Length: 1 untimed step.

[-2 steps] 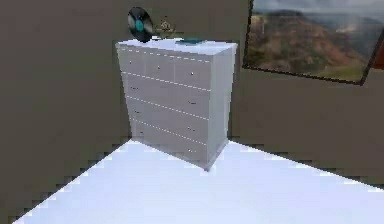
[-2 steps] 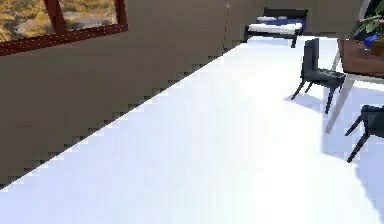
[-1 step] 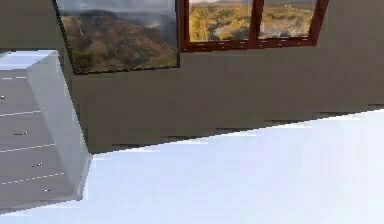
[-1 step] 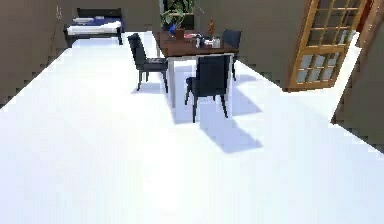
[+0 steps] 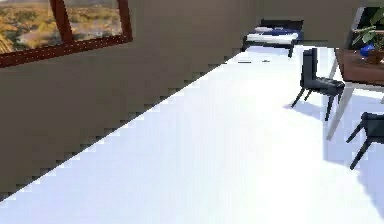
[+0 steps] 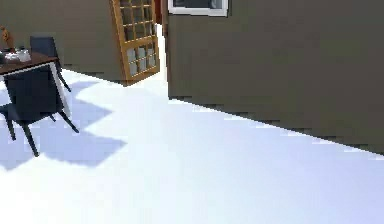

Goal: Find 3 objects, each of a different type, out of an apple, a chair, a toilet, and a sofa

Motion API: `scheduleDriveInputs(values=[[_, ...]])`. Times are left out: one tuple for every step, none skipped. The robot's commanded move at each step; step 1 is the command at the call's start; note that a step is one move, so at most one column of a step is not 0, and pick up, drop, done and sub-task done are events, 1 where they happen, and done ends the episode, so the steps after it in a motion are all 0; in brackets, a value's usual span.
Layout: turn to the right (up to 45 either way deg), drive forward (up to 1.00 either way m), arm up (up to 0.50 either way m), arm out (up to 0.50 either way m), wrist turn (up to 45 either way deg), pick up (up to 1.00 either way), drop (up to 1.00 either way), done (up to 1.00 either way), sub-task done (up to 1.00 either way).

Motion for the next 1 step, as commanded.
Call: scheduleDriveInputs(values=[[42.0,0.0,0.0,0.0,0.0,0.0,0.0,0.0,0.0]])
